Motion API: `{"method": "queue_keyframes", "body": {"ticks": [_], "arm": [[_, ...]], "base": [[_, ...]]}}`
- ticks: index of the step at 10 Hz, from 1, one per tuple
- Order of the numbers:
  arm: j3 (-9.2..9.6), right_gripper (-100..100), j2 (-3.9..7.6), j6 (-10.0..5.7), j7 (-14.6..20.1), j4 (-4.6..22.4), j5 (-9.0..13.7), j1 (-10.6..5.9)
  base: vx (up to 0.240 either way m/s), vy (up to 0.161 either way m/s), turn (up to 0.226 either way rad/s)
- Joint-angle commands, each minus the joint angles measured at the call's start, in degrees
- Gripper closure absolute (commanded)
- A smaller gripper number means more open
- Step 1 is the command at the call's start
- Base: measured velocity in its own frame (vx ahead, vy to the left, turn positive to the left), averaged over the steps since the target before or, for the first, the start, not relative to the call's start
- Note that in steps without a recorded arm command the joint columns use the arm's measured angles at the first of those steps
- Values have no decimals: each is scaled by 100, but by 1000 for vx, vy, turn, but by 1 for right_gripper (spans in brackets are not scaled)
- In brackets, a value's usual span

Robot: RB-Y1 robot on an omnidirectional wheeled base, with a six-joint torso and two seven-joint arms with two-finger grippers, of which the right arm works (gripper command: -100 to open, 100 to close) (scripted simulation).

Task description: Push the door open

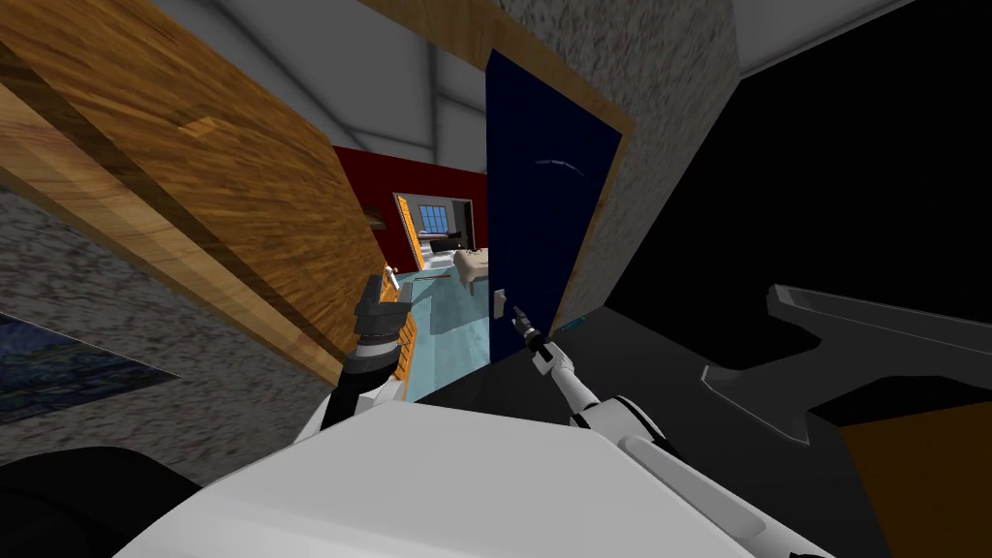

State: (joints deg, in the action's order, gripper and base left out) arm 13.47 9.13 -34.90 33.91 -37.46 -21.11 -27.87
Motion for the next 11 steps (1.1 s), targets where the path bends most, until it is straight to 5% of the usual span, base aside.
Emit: {"method": "queue_keyframes", "body": {"ticks": [1, 10, 11], "arm": [[0, -100, 0, 0, 0, 0, 0, 0], [-127, -100, -114, 73, -206, 72, 100, -9], [-127, 100, -114, 73, -206, 72, 100, -9]], "base": [[29, -33, 13], [169, 76, 34], [-12, -2, -6]]}}
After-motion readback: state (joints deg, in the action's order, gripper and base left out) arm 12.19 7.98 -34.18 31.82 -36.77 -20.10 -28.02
